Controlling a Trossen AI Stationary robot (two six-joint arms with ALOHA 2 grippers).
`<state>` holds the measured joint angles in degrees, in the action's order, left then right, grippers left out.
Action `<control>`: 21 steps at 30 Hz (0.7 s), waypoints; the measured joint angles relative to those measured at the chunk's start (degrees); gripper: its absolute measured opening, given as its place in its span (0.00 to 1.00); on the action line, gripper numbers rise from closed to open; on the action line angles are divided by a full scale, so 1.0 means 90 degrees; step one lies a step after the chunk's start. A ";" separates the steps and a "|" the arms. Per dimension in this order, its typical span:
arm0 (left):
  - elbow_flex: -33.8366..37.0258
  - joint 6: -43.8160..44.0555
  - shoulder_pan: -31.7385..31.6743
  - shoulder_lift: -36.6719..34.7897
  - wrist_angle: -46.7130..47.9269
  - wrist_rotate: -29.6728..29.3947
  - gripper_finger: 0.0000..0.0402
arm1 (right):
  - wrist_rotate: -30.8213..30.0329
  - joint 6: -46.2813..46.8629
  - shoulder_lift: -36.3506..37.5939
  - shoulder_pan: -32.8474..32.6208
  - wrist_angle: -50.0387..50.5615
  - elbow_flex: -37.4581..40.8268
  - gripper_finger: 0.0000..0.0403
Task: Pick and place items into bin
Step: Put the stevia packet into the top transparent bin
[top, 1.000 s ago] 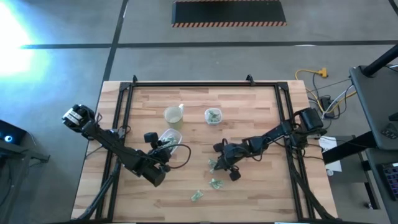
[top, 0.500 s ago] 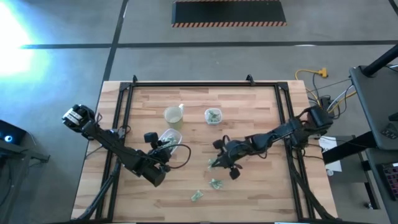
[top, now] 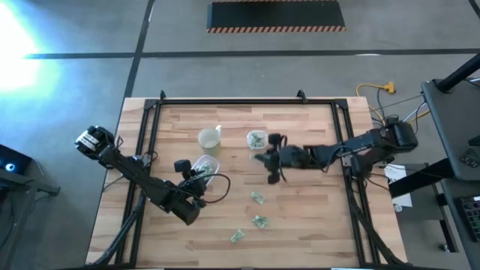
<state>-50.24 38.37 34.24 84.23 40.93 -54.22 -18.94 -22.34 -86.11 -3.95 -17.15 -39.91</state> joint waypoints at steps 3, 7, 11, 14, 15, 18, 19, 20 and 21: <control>0.0000 0.0006 0.0000 0.0000 -0.0001 0.0000 0.38 | 0.0335 0.0131 -0.0090 0.0572 -0.0088 0.0004 0.02; 0.0001 0.0024 0.0000 0.0000 -0.0073 -0.0001 0.38 | 0.1006 0.0454 -0.0258 0.1296 -0.0238 0.0006 0.02; 0.0002 0.0025 0.0000 0.0000 -0.0392 0.0155 0.38 | 0.1120 0.0599 -0.0396 0.1720 -0.0351 0.0006 0.02; -0.0018 0.0022 0.0000 0.0000 -0.0509 0.0197 0.38 | 0.1161 0.0616 -0.0413 0.1858 -0.0359 0.0006 0.02; -0.0037 0.0023 0.0000 0.0000 -0.0518 0.0199 0.38 | 0.1178 0.0653 -0.0413 0.1895 -0.0364 0.0006 0.02; -0.0086 0.0022 0.0000 0.0000 -0.0544 0.0197 0.38 | 0.1179 0.0683 -0.0413 0.1979 -0.0363 0.0006 0.02; -0.0106 0.0022 -0.0002 0.0000 -0.0545 0.0197 0.38 | 0.1180 0.0679 -0.0413 0.2002 -0.0366 0.0006 0.02; -0.0130 0.0012 -0.0002 0.0000 -0.0549 0.0197 0.38 | 0.1196 0.0687 -0.0413 0.2018 -0.0366 0.0006 0.02; -0.0150 -0.0004 -0.0002 0.0000 -0.0560 0.0195 0.38 | 0.1278 0.0736 -0.0413 0.2047 -0.0363 0.0006 0.02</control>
<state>-51.58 38.33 34.22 84.23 35.89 -52.47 -7.44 -15.72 -89.82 14.47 -20.42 -39.86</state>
